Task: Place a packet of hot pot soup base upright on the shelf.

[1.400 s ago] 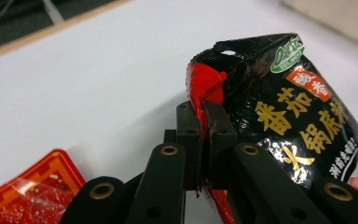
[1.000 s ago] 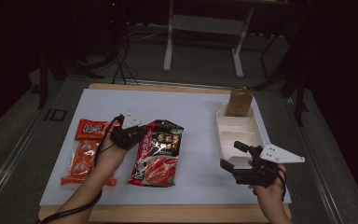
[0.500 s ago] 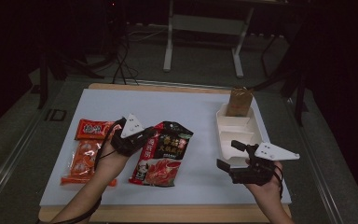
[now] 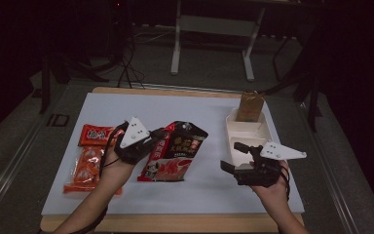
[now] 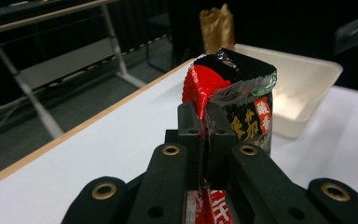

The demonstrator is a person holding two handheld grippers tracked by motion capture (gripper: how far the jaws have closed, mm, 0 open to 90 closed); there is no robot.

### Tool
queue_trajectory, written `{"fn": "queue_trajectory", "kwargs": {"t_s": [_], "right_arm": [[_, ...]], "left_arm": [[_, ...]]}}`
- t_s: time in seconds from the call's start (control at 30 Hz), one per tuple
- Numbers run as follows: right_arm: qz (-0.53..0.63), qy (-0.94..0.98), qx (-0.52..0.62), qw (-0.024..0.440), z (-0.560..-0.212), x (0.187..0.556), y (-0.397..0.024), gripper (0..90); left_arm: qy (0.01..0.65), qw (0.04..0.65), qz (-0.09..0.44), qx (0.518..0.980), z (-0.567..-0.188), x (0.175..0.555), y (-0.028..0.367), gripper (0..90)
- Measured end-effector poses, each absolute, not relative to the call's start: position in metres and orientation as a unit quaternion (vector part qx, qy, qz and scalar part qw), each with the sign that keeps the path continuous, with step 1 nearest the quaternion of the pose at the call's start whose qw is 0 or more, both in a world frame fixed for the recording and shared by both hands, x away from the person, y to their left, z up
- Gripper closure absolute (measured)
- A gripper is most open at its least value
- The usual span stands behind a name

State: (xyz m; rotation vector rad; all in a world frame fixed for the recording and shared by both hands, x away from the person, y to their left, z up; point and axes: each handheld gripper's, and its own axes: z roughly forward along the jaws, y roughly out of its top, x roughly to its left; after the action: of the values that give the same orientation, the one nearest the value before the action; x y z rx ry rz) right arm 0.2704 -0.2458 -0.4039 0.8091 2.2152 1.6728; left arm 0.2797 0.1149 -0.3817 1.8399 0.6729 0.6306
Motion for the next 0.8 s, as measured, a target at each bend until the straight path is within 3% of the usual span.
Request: {"fn": "queue_trajectory", "kwargs": {"t_s": [0.3,0.57,0.7,0.8], "right_arm": [[0.587,0.757,0.265,0.113,-0.391,0.284,-0.225,22.8],[0.601,0.749,0.256,0.116,-0.379,0.29,-0.219,24.1],[0.613,0.743,0.246,0.107,-0.376,0.29,-0.22,40.8],[0.616,0.743,0.242,0.099,-0.375,0.291,-0.22,47.6]], "left_arm": [[0.266,0.587,0.22,0.732,-0.368,0.276,0.11,88.5],[0.245,0.614,0.207,0.721,-0.362,0.272,0.101,88.5],[0.246,0.62,0.202,0.718,-0.363,0.271,0.098,88.5],[0.247,0.623,0.199,0.715,-0.364,0.272,0.097,88.4]]}}
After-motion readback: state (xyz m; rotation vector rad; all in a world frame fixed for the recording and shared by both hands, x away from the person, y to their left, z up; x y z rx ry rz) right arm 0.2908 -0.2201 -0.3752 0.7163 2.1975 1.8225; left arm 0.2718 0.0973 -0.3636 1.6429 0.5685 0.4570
